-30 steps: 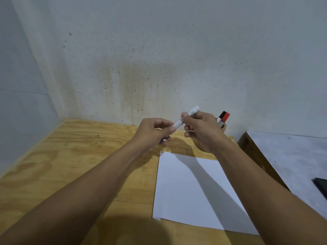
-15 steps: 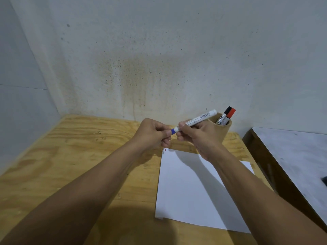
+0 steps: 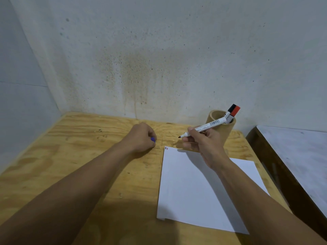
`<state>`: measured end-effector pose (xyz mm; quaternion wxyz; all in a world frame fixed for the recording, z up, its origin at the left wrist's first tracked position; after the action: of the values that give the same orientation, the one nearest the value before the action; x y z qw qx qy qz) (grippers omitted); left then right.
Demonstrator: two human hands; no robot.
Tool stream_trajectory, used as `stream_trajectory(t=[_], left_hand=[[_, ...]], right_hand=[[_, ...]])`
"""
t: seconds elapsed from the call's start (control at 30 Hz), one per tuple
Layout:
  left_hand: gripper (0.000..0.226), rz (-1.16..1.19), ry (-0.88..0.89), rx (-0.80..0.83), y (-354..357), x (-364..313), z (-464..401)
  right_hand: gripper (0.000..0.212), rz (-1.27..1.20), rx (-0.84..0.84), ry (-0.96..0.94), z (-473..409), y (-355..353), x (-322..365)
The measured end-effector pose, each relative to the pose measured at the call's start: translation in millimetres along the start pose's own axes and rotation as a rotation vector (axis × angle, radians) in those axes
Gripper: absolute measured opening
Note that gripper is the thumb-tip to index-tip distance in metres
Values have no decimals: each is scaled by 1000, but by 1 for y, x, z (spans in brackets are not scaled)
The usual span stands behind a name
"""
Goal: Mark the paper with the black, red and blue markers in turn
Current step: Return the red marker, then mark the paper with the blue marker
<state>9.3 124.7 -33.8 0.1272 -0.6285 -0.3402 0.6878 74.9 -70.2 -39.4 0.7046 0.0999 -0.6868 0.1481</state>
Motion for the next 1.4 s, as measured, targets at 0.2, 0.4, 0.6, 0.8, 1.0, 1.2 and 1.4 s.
stream_trajectory(t=[0.2,0.4,0.6,0.8,1.0,1.2,1.4], left_hand=[[39,36,28,-65,3,3,4],[21,-6,423,-300,5,-24,58],[37,-85,452,-89,33,-13,67],[36,-72,446,-118,33,-7,70],[41,-24,425,-127,33,-5,69],[41,-1,402,-128,32,-4,67],[42,-16,397,-124,33,-4,67]], right_hand=[[19,55,-5,-32,7,7,-5],[22,182,-15,-69,9,17,-7],[15,316,-11,-103,11,22,-9],[13,244,41,-69,19,31,-11],[10,359,-2,-114,20,28,-12],[10,328,1,-109,22,28,-12],[10,389,-8,-118,22,27,-11]])
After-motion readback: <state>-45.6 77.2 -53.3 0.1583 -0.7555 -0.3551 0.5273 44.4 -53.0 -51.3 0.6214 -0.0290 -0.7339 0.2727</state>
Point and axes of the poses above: each hand's wrist, its own z-axis away from the middle knuckle, its own y-axis out of the palm, x = y × z, the point moved 7 cm from there along -z, towards the middle knuckle, and after that the axes turned 14 degrees about z, right-handed, at the moved point
